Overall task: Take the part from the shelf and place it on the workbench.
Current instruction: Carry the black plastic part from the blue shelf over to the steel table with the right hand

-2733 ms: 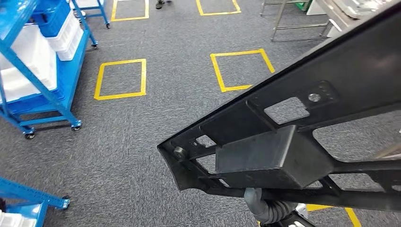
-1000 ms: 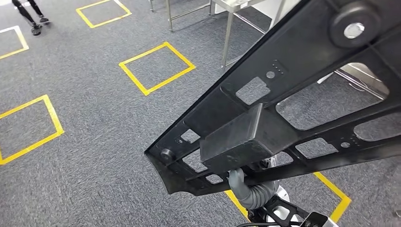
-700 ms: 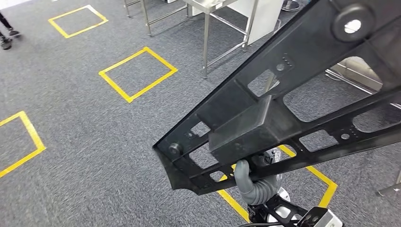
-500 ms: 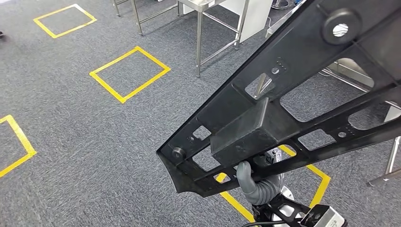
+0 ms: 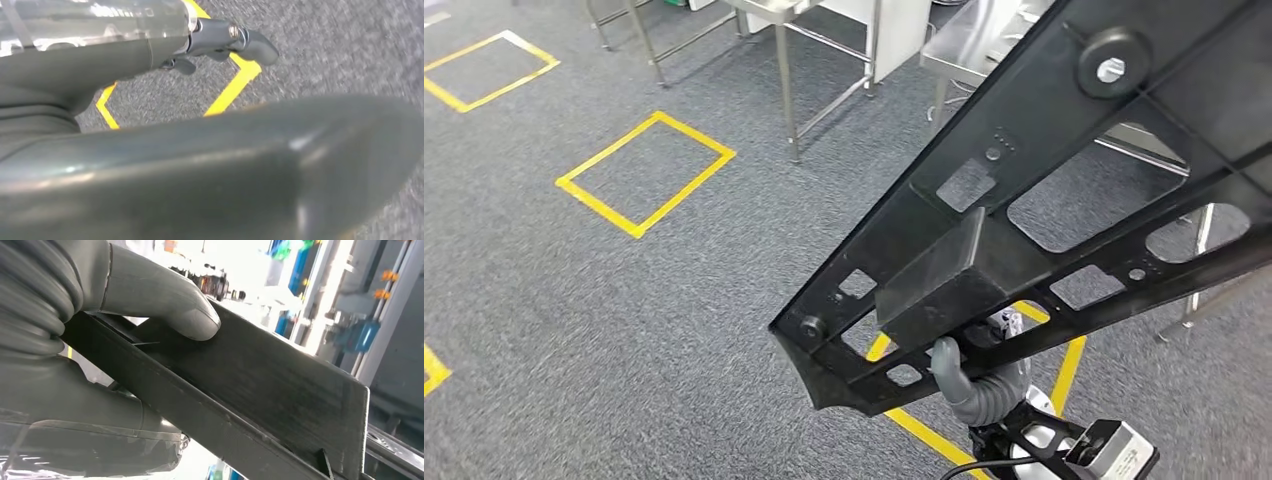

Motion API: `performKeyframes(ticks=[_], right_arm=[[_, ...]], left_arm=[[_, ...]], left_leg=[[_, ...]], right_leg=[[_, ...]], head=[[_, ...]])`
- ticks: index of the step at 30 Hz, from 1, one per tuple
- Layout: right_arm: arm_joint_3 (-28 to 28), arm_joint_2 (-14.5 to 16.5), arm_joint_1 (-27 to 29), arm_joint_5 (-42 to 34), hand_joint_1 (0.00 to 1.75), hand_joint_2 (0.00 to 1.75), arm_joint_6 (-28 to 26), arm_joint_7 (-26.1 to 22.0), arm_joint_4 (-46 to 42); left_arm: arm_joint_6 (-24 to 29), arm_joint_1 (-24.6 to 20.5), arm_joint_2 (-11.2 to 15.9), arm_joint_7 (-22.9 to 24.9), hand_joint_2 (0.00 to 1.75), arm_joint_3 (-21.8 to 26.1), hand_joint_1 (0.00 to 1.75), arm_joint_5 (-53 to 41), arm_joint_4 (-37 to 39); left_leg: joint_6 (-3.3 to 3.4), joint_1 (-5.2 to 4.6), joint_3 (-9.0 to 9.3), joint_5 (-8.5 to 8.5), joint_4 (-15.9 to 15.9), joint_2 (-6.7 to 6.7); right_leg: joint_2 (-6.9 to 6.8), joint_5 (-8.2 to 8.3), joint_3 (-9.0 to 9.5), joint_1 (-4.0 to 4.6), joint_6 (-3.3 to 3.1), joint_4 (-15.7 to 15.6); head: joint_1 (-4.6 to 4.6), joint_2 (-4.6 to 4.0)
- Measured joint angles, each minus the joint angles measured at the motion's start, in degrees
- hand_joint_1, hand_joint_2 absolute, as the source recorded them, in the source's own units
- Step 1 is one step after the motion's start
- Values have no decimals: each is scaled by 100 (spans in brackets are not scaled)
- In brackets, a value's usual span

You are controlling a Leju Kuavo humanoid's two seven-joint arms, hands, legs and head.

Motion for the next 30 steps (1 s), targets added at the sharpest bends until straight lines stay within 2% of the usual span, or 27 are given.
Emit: performKeyframes(ticks=[2,3,4,5,6,7,8,10,11,12,14,16,18,19,20,21,22,23,25,26,27,29,30], right_arm=[[-30,-12,1,-19,175,175,5,-1,-6],[-41,-15,-1,-27,175,175,18,-1,-6],[-52,-16,1,-34,175,175,43,-1,-4],[-65,-17,4,-39,175,175,77,0,-1],[-81,-19,2,-48,175,175,118,1,2],[-97,-20,-7,-61,175,175,157,1,3],[-114,-21,-26,-78,175,175,186,1,7],[-145,-22,-102,-113,175,175,222,1,28],[-154,-22,-148,-124,175,175,226,2,47],[-158,-21,-188,-132,175,175,225,2,67],[-159,-21,-242,-136,175,175,202,2,107],[-157,-22,-326,-140,175,175,173,1,140],[-146,-19,-446,-149,175,175,141,1,171],[-137,-16,-491,-156,175,175,120,1,191],[-125,-13,-518,-167,175,175,100,1,212],[-112,-11,-540,-182,175,175,82,2,238],[-102,-11,-566,-198,175,175,74,2,265],[-93,-11,-602,-213,175,175,70,3,288],[-75,-10,-702,-229,175,175,64,2,322],[-62,-7,-756,-233,175,175,46,2,334],[-48,-5,-807,-236,175,175,11,1,348],[-22,-3,-875,-240,175,175,-93,1,372],[-12,-3,-892,-240,175,175,-143,0,379]], left_arm=[[-19,0,-5,-2,0,2,0,-10,0],[-25,9,-8,-2,0,3,0,-11,0],[-30,21,-10,0,0,5,0,-13,0],[-34,32,-10,3,0,8,0,-15,0],[-39,38,-10,6,0,11,0,-19,0],[-44,38,-9,8,0,13,0,-25,0],[-48,33,-8,9,0,15,0,-33,0],[-51,22,-5,6,0,19,0,-54,0],[-51,17,-4,3,0,22,0,-63,0],[-51,10,-3,-1,0,25,0,-71,0],[-51,-15,-5,-8,0,32,0,-74,0],[-51,-38,-5,-34,0,49,0,-67,0],[-51,-44,-3,-69,0,82,0,-54,0],[-51,-41,-3,-82,0,100,0,-49,0],[-50,-40,-3,-89,0,113,0,-50,0],[-49,-40,-3,-95,0,122,0,-55,0],[-47,-42,-3,-96,0,126,0,-62,0],[-45,-46,-3,-95,0,126,0,-69,0],[-43,-58,-1,-92,0,129,0,-77,0],[-43,-62,2,-84,0,134,0,-79,0],[-44,-67,5,-72,0,140,0,-84,0],[-49,-78,11,-34,0,151,0,-101,0],[-57,-89,14,-18,0,152,0,-115,0]], left_leg=[[-41,20,-206,-285,481,-264],[-52,23,-396,-475,879,-370],[-63,24,-595,-625,1274,-416],[-69,24,-737,-676,1531,-432],[-69,24,-791,-615,1591,-438],[-60,24,-725,-433,1395,-453],[-44,25,-574,-190,1020,-505],[5,33,-259,134,267,-738],[28,31,-175,184,60,-829],[53,27,-146,170,-17,-872],[115,26,-130,189,-63,-779],[187,47,-105,223,-123,-661],[222,50,-90,233,-152,-534],[226,46,-89,229,-151,-470],[226,44,-86,222,-150,-407],[222,44,-81,212,-148,-345],[212,45,-72,201,-147,-286],[196,45,-55,187,-146,-232],[142,22,-16,147,-137,-138],[110,6,1,126,-132,-93],[75,-11,14,107,-128,-50],[11,-14,35,75,-127,49],[-22,-1,34,30,-87,23]], right_leg=[[113,26,31,-35,-55,-39],[179,26,33,-34,-73,-41],[251,24,33,-28,-81,-38],[329,23,36,-24,-85,-33],[409,21,41,-20,-85,-28],[487,16,49,-20,-80,-20],[559,9,58,-22,-71,-10],[693,-8,45,-20,-34,25],[748,-9,21,-27,-6,40],[802,-3,-5,-37,28,46],[853,8,-38,-60,97,47],[623,-120,-135,-47,149,239],[323,-441,-442,-48,190,855],[268,-596,-642,-66,210,1244],[244,-678,-802,-84,230,1543],[228,-655,-874,-101,247,1661],[206,-530,-833,-116,258,1552],[159,-332,-682,-126,263,1237],[-67,-8,-290,-107,238,441],[-145,63,-167,-87,209,189],[-183,70,-117,-65,175,71],[-70,63,-127,-49,99,64],[-11,67,-122,-53,62,55]], head=[[0,-1],[-1,-1],[-1,-1],[-1,-1],[-1,-1],[-1,-1],[0,-1],[0,-1],[0,-1],[-1,-1],[-1,0],[0,0],[1,-1],[0,-1],[0,-1],[0,-1],[0,-1],[0,-1],[0,-1],[0,-1],[0,0],[-1,1],[-1,1]])
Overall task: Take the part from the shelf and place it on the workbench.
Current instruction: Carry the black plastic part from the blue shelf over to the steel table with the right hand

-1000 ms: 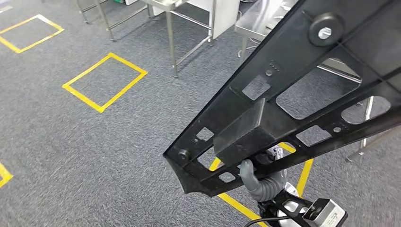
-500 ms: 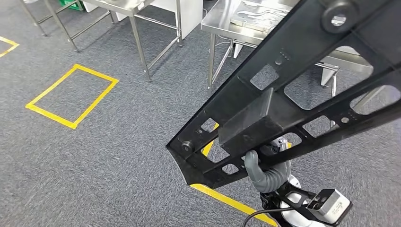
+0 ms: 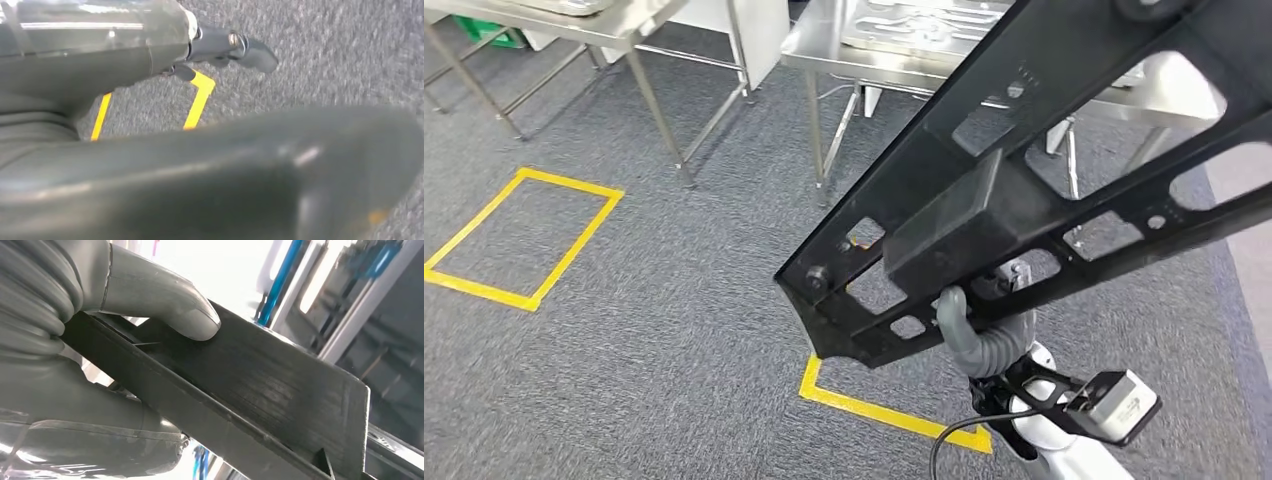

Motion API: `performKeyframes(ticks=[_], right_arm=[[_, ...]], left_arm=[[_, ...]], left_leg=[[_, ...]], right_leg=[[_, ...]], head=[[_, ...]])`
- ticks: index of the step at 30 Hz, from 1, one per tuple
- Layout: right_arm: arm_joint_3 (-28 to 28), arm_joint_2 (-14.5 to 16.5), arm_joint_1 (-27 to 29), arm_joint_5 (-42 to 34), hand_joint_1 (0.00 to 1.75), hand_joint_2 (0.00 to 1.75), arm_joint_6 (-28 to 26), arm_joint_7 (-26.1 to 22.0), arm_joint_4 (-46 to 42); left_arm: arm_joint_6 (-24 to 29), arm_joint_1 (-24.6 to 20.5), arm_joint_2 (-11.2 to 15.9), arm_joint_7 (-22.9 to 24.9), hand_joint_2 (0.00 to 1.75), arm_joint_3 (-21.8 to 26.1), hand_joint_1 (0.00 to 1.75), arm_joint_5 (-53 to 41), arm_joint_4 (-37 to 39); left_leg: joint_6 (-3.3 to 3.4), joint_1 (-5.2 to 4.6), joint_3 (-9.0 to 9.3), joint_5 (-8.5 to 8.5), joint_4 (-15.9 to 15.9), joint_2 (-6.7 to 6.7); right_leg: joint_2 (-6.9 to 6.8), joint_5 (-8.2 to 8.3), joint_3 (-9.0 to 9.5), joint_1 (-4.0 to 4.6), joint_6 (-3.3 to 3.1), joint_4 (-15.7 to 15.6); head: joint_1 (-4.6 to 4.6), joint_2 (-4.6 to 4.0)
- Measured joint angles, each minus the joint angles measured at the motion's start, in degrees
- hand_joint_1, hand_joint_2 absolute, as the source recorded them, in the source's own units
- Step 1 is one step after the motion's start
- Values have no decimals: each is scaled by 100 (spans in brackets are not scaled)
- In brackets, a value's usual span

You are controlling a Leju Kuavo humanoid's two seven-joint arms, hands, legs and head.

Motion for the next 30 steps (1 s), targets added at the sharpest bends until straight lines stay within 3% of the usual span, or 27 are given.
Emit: performKeyframes(ticks=[2,4,5,6,7,8,10,12,14,15,17,19,21,22,25,26,30], right_arm=[[22,2,-29,4,175,175,-65,0,2],[51,4,-44,12,175,175,-87,1,2],[68,5,-43,15,175,175,-89,1,2],[81,5,-41,16,175,175,-88,1,3],[92,5,-40,17,175,175,-86,1,3],[101,5,-40,19,175,175,-82,1,3],[110,8,-39,37,175,175,-73,1,3],[116,11,-28,71,175,175,-67,1,3],[122,9,-3,87,175,175,-61,2,3],[124,3,6,83,175,175,-55,2,3],[125,-15,-14,51,175,175,-31,1,8],[125,-26,-45,-1,175,175,1,1,27],[125,-37,-53,-45,175,175,9,2,61],[125,-45,-59,-63,175,175,-1,2,81],[125,-60,-109,-93,175,175,-44,3,130],[125,-62,-121,-95,175,175,-52,3,136],[125,-62,-124,-95,175,175,-55,3,137]], left_arm=[[-21,-16,1,20,0,0,0,-24,0],[-36,-8,-1,25,0,1,0,-35,0],[-39,5,1,28,0,2,0,-37,0],[-45,17,3,30,0,4,0,-37,0],[-56,24,5,32,0,5,0,-38,0],[-71,26,7,35,0,6,0,-40,0],[-96,23,10,38,0,5,0,-61,0],[-103,22,15,36,0,3,0,-85,0],[-108,15,13,28,0,3,0,-95,0],[-112,8,11,20,0,4,0,-98,0],[-124,0,9,-2,0,4,0,-108,0],[-148,12,11,-16,0,4,0,-128,0],[-180,28,11,-20,0,4,0,-150,0],[-193,30,10,-22,0,4,0,-164,0],[-218,18,1,-33,0,1,0,-204,0],[-220,15,-1,-35,0,0,0,-207,0],[-220,15,-2,-36,0,0,0,-208,0]], left_leg=[[-45,28,-141,-241,365,-189],[-59,39,-508,-614,1149,-396],[-59,39,-691,-727,1498,-432],[-52,36,-803,-734,1682,-450],[-34,33,-810,-620,1633,-465],[-4,29,-712,-413,1362,-496],[80,27,-393,4,565,-695],[138,16,-204,147,109,-864],[171,6,-168,147,37,-820],[196,13,-150,167,-1,-762],[250,42,-110,207,-86,-636],[276,35,-96,208,-108,-510],[277,31,-92,191,-102,-382],[269,33,-87,180,-96,-320],[225,42,-64,133,-62,-186],[216,43,-59,124,-55,-170],[214,43,-57,121,-54,-165]], right_leg=[[107,15,17,-16,-75,-23],[219,12,20,-6,-121,-26],[288,9,23,7,-133,-24],[365,8,27,20,-138,-20],[442,6,35,32,-140,-16],[515,3,46,41,-139,-12],[647,-5,58,58,-126,0],[761,0,32,46,-75,11],[868,20,0,22,6,2],[856,10,-10,22,40,13],[631,-162,-132,40,103,269],[341,-517,-471,17,153,964],[252,-703,-773,-29,201,1558],[231,-638,-782,-52,222,1568],[122,-150,-364,-94,254,755],[95,-65,-268,-97,255,572],[83,-44,-240,-98,254,520]], head=[[-1,0],[0,-1],[0,-1],[-1,-1],[-1,-1],[-1,-1],[-1,-1],[-1,0],[0,0],[1,-1],[1,-1],[1,-1],[1,-1],[1,-1],[1,-1],[1,-1],[1,-1]])
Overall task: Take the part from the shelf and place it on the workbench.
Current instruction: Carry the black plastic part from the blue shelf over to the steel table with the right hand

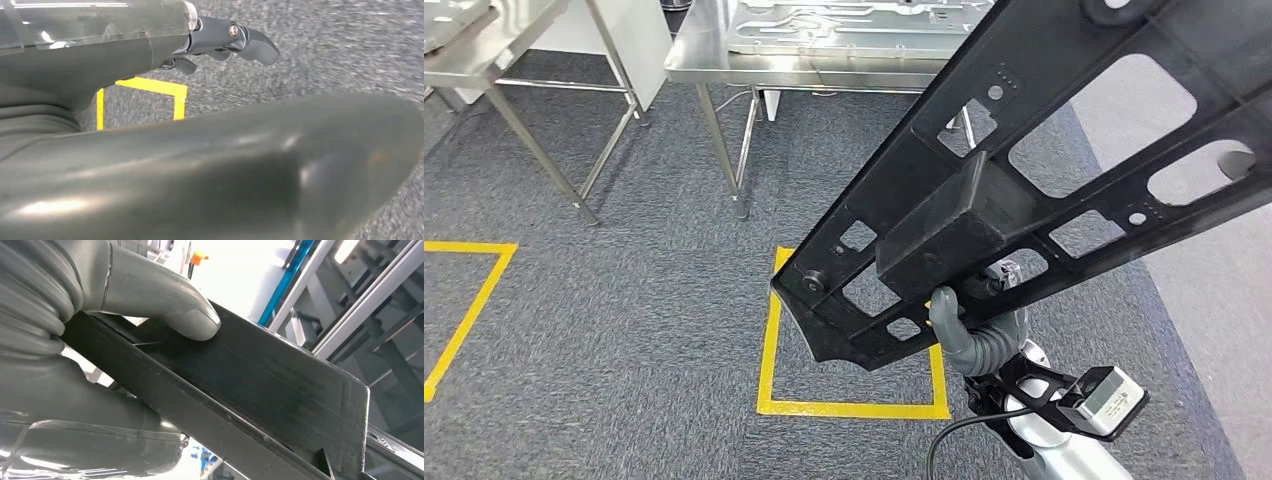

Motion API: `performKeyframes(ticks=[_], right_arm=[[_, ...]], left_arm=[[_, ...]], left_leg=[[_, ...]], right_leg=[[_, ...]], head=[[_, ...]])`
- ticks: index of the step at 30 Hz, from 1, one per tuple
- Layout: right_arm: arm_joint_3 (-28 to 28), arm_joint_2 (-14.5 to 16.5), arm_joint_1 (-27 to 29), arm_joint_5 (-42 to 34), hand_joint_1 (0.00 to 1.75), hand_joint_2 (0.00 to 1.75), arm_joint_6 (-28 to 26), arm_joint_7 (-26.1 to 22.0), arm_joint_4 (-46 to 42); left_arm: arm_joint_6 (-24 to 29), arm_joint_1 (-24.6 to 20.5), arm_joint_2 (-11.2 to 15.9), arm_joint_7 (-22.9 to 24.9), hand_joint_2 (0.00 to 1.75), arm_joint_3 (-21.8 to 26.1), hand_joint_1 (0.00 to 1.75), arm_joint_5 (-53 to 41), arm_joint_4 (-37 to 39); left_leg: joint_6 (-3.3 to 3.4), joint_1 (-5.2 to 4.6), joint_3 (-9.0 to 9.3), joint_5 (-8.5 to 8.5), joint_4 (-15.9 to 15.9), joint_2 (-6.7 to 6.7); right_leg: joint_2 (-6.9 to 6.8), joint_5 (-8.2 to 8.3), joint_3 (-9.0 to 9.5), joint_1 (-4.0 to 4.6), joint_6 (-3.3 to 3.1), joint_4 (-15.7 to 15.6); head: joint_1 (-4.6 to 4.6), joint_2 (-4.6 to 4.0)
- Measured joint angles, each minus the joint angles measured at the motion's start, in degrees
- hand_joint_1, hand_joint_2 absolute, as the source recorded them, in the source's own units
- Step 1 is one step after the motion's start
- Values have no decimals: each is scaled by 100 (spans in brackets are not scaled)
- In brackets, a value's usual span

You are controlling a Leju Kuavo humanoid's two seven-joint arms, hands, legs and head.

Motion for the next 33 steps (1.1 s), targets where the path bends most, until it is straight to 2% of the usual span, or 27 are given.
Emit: performKeyframes(ticks=[2,4,6,7,9,10,11,13,14,17,19,20,22,23,24,25,26,27,29,30,33], right_arm=[[0,0,-5,0,175,175,-3,0,1],[0,-1,-26,0,175,175,-21,-1,7],[1,-8,-57,-9,175,175,-56,-1,23],[2,-29,-69,-20,175,175,-77,-2,32],[4,-77,-10,-36,175,175,-26,-2,45],[4,-95,21,-35,175,175,24,-2,45],[4,-96,53,-31,175,175,81,-2,47],[4,-95,51,-28,175,175,128,-2,51],[3,-94,50,-27,175,175,142,-2,54],[3,-93,51,-25,175,175,175,-2,66],[0,-94,53,-23,175,175,185,-1,70],[-4,-94,53,-22,175,175,186,-1,71],[-10,-92,62,-20,175,175,187,-2,74],[-13,-92,71,-20,175,175,187,-2,78],[-15,-91,80,-20,175,175,187,-2,82],[-17,-92,85,-20,175,175,187,-2,86],[-22,-92,88,-20,175,175,187,-2,90],[-26,-92,87,-20,175,175,187,-2,91],[-34,-92,78,-19,175,175,189,-2,93],[-35,-91,73,-17,175,175,191,-1,93],[-34,-88,59,-15,175,175,194,-1,95]], left_arm=[[0,-1,0,0,0,0,0,-1,0],[0,-4,1,-3,0,0,0,-12,0],[-27,-9,2,-20,0,-1,0,-32,0],[-82,-14,3,-37,0,-2,0,-37,0],[-242,20,2,-64,0,2,0,-1,0],[-302,38,1,-67,0,5,0,26,0],[-338,56,0,-67,0,9,0,51,0],[-365,44,5,-70,0,22,0,66,0],[-372,39,8,-71,0,35,0,69,0],[-376,41,10,-75,0,83,0,75,0],[-376,41,11,-81,0,102,0,78,0],[-376,38,12,-85,0,106,0,79,0],[-377,36,14,-92,0,113,0,82,0],[-378,38,14,-94,0,116,0,84,0],[-382,43,14,-98,0,118,0,85,0],[-387,47,13,-103,0,120,0,85,0],[-393,50,11,-112,0,121,0,84,0],[-398,51,9,-123,0,122,0,80,0],[-402,46,10,-139,0,130,0,74,0],[-402,42,13,-144,0,136,0,73,0],[-402,27,21,-149,0,149,0,75,-1]], left_leg=[[-4,0,3,-5,4,6],[-28,-16,10,-25,18,30],[-87,-44,28,-58,30,97],[-139,-43,16,-137,109,60],[-215,-19,-405,-484,982,-122],[-218,-8,-554,-536,1242,-248],[-193,-11,-622,-455,1295,-294],[-120,-29,-283,-73,479,-317],[-92,-41,-183,1,244,-327],[-28,-56,-127,9,112,-331],[34,-35,-101,36,67,-319],[61,-21,-88,49,43,-312],[89,-22,-84,46,36,-303],[92,-23,-82,33,37,-301],[89,-22,-73,18,38,-299],[82,-19,-56,-4,39,-299],[67,-14,-26,-31,40,-299],[45,-12,11,-60,40,-299],[-20,-32,64,-126,49,-299],[-55,-44,77,-155,50,-296],[-157,-36,128,-228,46,-271]], right_leg=[[-25,29,41,0,-1,-75],[-141,63,156,21,-15,-291],[-206,54,232,63,-82,-468],[-165,36,246,71,-156,-506],[63,34,271,80,-299,-527],[142,29,301,82,-339,-541],[206,14,323,100,-349,-538],[249,-12,351,126,-320,-526],[263,-20,351,135,-297,-519],[278,-25,337,136,-206,-519],[242,-115,290,130,-139,-395],[218,-239,193,127,-107,-184],[183,-592,-181,97,-57,563],[179,-711,-377,81,-36,925],[175,-719,-499,64,-18,1127],[169,-611,-507,47,-5,1100],[156,-411,-400,31,4,847],[128,-175,-207,16,8,440],[63,46,134,25,-26,-258],[43,49,215,36,-65,-424],[77,-43,272,59,-213,-483]], head=[[0,0],[0,0],[0,0],[0,1],[0,1],[0,1],[0,0],[0,0],[0,0],[-1,1],[0,1],[0,1],[0,0],[0,0],[0,0],[0,1],[0,1],[0,1],[-1,1],[-1,1],[0,1]])
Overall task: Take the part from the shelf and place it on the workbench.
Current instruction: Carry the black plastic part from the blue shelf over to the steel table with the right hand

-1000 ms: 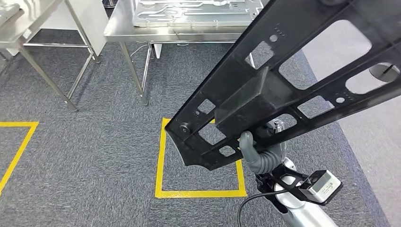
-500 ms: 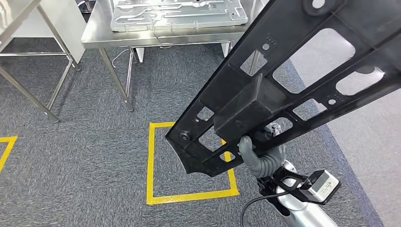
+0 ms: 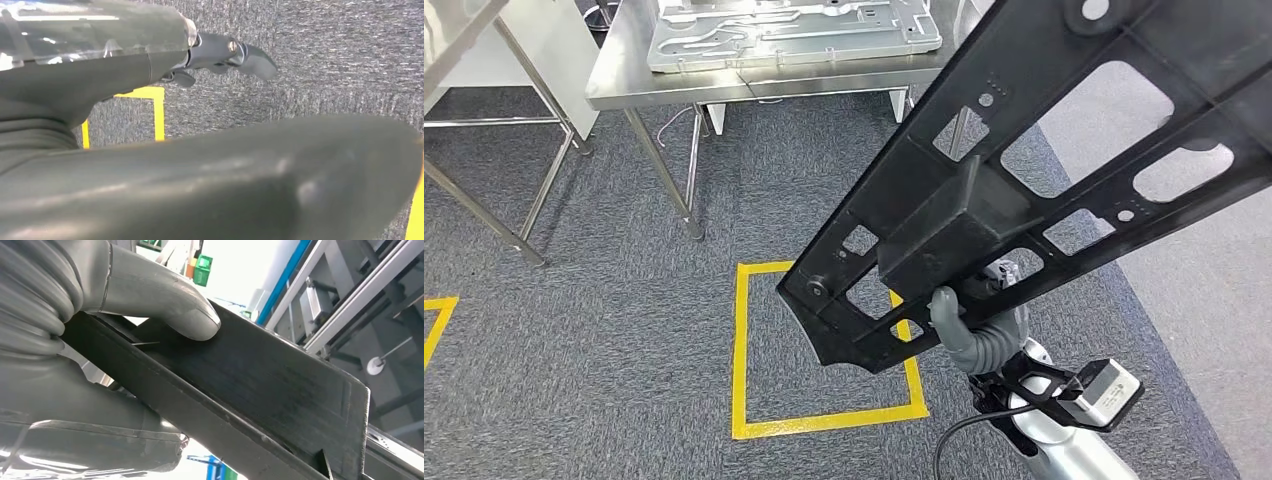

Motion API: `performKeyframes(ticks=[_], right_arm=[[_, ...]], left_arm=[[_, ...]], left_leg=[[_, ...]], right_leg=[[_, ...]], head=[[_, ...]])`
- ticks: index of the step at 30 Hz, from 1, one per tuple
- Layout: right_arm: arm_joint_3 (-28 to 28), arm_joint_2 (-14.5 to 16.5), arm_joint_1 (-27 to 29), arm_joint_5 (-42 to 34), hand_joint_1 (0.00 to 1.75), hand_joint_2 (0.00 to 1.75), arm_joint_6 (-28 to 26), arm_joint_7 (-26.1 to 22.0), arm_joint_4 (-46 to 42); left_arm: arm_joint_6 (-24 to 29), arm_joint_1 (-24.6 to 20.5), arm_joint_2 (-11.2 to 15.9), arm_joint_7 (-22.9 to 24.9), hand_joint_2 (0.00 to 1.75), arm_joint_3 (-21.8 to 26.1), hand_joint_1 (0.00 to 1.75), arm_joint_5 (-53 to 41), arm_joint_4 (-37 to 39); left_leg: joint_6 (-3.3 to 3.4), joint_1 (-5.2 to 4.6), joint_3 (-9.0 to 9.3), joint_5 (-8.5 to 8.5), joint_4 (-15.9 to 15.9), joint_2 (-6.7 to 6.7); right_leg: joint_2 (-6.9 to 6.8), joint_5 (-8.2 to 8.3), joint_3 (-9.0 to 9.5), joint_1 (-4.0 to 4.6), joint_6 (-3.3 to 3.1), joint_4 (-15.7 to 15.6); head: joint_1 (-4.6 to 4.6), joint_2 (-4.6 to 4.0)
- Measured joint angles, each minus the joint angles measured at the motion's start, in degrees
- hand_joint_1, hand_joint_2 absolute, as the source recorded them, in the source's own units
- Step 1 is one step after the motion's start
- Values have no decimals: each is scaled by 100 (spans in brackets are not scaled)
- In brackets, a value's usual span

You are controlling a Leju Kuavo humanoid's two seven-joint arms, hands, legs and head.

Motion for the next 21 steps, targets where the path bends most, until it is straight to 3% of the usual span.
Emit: performKeyframes(ticks=[2,5,6,7,8,9,11,13,16,18,21], right_arm=[[1,10,-25,0,175,175,0,-2,1],[4,28,-47,-1,175,175,0,-2,17],[5,30,-43,-1,175,175,0,-2,28],[6,31,-40,-2,175,175,0,-1,39],[6,31,-38,-2,175,175,0,-1,47],[6,31,-38,-2,175,175,0,-1,50],[6,31,-42,-2,175,175,0,0,56],[6,31,-39,-2,175,175,-10,1,63],[6,29,-37,-1,175,175,-98,1,83],[7,30,-51,-2,175,175,-215,-1,105],[7,31,-46,-2,175,175,-331,0,151]], left_arm=[[-2,-13,4,-4,0,3,0,1,-1],[-3,8,3,-5,0,10,0,2,-1],[-2,22,4,-4,0,15,0,2,-1],[-1,34,4,-4,0,21,0,2,-1],[1,42,5,-5,0,27,0,2,-1],[1,45,5,-6,0,33,0,2,-1],[3,46,14,-7,0,43,0,1,-1],[7,42,25,-9,0,52,0,-1,-1],[11,44,29,-19,0,75,0,-3,-1],[11,42,30,-30,0,91,0,-8,-1],[9,45,30,-38,0,99,0,-14,-1]], left_leg=[[-49,19,-107,-127,302,-4],[-78,27,-808,-440,1450,-20],[-75,25,-1020,-430,1696,-21],[-60,22,-1137,-306,1733,-22],[-32,16,-1143,-71,1543,-24],[11,0,-1056,232,1173,-30],[111,-50,-819,581,518,-47],[180,-95,-679,538,261,-54],[244,-66,-460,461,18,-63],[279,-35,-271,409,-103,-67],[286,-26,-55,253,-146,-77]], right_leg=[[18,-51,103,-7,-86,-35],[36,-189,274,15,-162,-46],[52,-244,338,28,-168,-46],[70,-301,413,40,-170,-46],[85,-364,501,51,-168,-47],[95,-434,598,60,-163,-49],[107,-559,745,72,-128,-70],[114,-604,810,63,-61,-114],[107,-501,797,48,59,57],[96,-533,482,34,110,588],[88,-929,-242,-11,179,1403]], head=[[-1,0],[-1,0],[-1,0],[-1,1],[-1,1],[0,0],[0,0],[-1,1],[-2,2],[-1,1],[0,1]])
